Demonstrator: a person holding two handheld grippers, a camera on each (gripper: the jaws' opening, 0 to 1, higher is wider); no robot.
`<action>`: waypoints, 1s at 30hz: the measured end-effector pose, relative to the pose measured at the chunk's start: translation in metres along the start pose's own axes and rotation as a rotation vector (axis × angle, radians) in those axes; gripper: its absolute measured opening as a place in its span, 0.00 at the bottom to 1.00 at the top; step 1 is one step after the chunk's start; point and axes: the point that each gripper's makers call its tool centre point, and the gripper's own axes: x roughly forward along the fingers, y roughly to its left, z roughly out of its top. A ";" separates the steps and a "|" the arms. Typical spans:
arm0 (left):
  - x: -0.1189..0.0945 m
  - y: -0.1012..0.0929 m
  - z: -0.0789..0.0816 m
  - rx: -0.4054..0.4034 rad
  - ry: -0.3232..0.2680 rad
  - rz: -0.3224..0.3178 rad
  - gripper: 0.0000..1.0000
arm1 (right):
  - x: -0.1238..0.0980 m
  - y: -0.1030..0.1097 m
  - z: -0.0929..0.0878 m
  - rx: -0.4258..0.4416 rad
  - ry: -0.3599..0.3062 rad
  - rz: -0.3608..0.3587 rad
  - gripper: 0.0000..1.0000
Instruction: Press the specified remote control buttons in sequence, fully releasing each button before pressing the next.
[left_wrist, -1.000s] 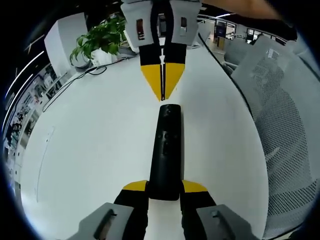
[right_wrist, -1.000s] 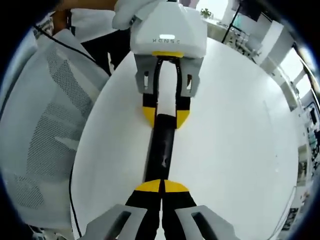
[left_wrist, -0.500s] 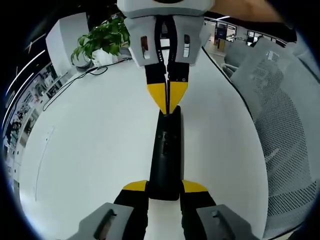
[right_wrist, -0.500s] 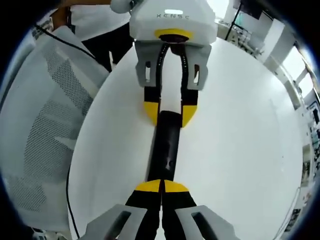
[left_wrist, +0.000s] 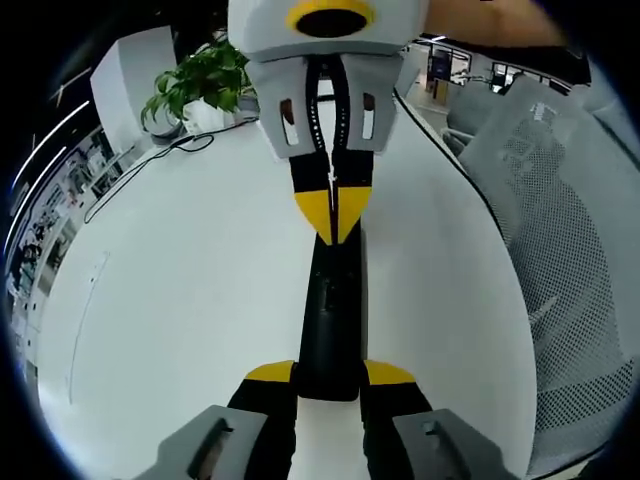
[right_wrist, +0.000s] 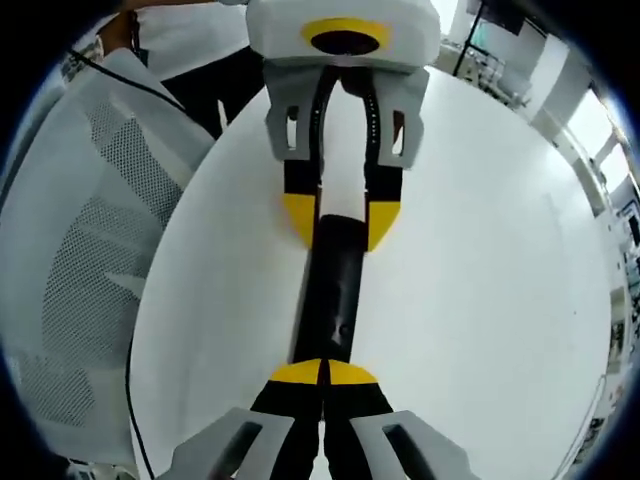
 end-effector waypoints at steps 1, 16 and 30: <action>0.000 0.000 0.000 0.000 0.000 0.000 0.23 | 0.001 0.000 0.000 -0.002 0.002 0.000 0.00; -0.002 0.001 -0.001 -0.006 -0.012 -0.003 0.23 | 0.004 0.000 0.001 0.005 0.034 0.022 0.00; -0.002 0.001 -0.001 -0.003 -0.011 -0.001 0.23 | -0.001 0.000 -0.001 0.058 -0.037 0.009 0.00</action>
